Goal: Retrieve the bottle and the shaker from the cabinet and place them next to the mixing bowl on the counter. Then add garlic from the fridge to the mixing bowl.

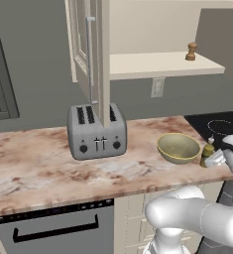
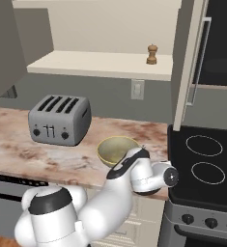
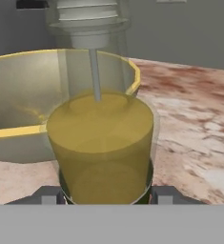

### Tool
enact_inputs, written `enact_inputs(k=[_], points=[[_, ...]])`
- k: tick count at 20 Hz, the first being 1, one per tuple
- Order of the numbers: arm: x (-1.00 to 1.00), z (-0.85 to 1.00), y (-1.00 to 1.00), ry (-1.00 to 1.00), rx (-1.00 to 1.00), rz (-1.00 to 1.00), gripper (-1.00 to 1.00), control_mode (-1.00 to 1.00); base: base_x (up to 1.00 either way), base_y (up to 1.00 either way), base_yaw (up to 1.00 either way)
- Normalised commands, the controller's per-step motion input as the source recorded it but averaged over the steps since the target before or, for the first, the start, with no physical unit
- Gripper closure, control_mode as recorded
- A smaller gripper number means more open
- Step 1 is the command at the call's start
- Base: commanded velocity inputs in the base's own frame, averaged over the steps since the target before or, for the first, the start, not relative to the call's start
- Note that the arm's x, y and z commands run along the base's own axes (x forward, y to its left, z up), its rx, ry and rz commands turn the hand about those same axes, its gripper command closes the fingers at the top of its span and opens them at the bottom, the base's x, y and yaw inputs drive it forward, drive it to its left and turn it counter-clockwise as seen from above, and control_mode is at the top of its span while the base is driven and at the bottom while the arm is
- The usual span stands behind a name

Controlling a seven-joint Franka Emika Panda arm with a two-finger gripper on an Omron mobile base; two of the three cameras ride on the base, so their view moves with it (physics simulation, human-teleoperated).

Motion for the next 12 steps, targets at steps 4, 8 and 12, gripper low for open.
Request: enact_inputs(k=[4, 8, 12], points=[[0.00, -0.14, 0.00, 0.00, 0.00, 0.00, 1.00, -1.00, 0.00, 0.00, 0.00], [0.00, 0.00, 0.00, 0.00, 0.00, 0.00, 1.00, -1.00, 0.00, 0.00, 0.00], [0.00, 0.00, 0.00, 0.00, 0.00, 0.00, -1.00, -1.00, 0.00, 0.00, 0.00]])
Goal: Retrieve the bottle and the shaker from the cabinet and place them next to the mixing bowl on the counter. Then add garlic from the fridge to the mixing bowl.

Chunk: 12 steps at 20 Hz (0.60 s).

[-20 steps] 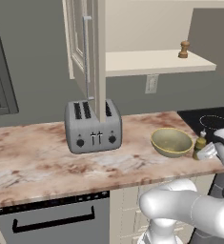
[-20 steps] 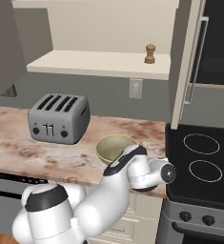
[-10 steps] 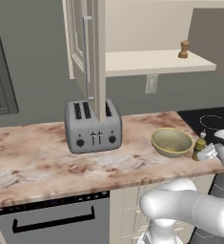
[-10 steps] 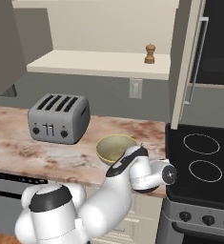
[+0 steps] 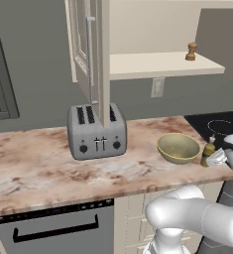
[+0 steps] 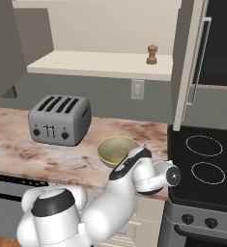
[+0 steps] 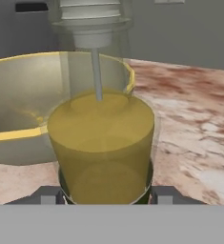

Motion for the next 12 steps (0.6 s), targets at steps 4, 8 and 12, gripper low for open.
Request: enact_inputs(k=[4, 8, 12], points=[[0.00, 0.00, 0.00, 0.00, 0.00, 0.00, -1.00, -1.00, 0.00, 0.00, 0.00], [0.00, 0.00, 0.00, 0.00, 0.00, 0.00, -1.00, -1.00, 0.00, 0.00, 0.00], [-0.01, 0.00, 0.00, 0.00, 0.00, 0.00, -1.00, -1.00, 0.00, 0.00, 0.00]])
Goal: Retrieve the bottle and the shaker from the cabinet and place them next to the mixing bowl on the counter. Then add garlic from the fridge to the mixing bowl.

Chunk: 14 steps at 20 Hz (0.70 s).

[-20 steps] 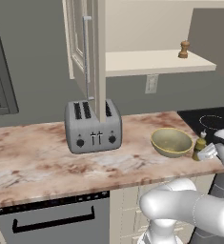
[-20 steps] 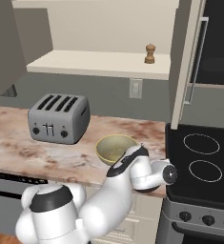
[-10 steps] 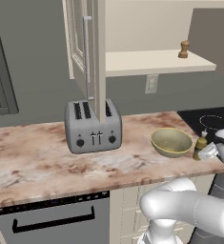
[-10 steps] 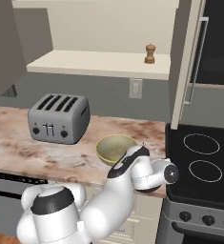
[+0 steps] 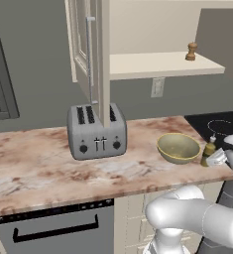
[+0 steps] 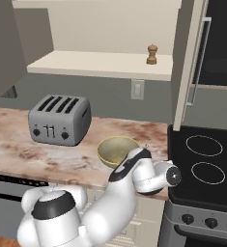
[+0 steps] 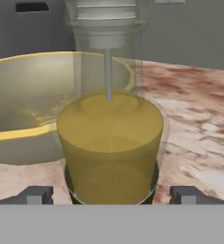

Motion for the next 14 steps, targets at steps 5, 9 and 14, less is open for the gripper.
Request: enact_inputs(k=[5, 9, 14], points=[[-0.15, 0.00, 0.00, 0.00, 0.00, 0.00, -1.00, -1.00, 0.00, 0.00, 0.00], [-0.24, 0.00, 0.00, 0.00, 0.00, 0.00, -1.00, -1.00, 0.00, 0.00, 0.00], [-0.25, 0.06, 0.00, -0.01, 0.00, 0.00, -1.00, -1.00, 0.00, 0.00, 0.00]])
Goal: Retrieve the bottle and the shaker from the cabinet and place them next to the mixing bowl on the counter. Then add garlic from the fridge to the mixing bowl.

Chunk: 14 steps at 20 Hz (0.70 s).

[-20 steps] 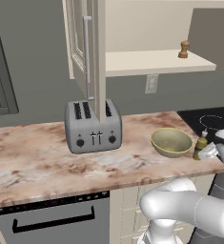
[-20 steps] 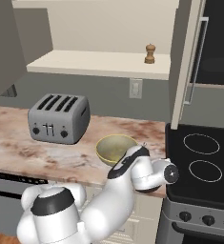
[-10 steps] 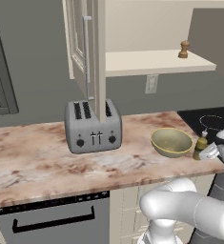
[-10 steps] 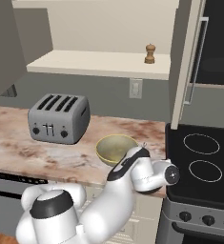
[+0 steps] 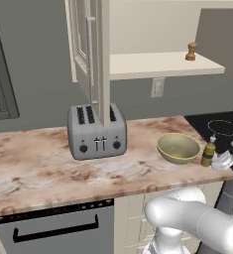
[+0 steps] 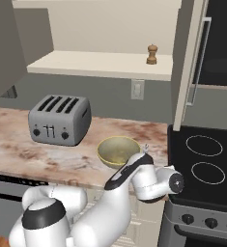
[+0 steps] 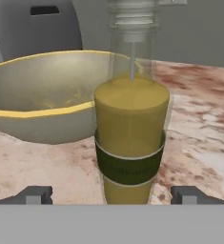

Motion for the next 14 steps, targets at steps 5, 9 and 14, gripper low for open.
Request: enact_inputs(k=[5, 9, 14], points=[[-0.25, 0.33, 0.00, 0.00, 0.00, 0.00, -1.00, -1.00, 0.00, 0.00, 0.00], [-0.32, 0.51, 0.01, 0.00, 0.00, 0.00, -1.00, -1.00, 0.00, 0.00, 0.00], [-0.21, 0.63, 0.13, 0.00, 0.00, 0.00, -1.00, -1.00, 0.00, 0.00, 0.00]])
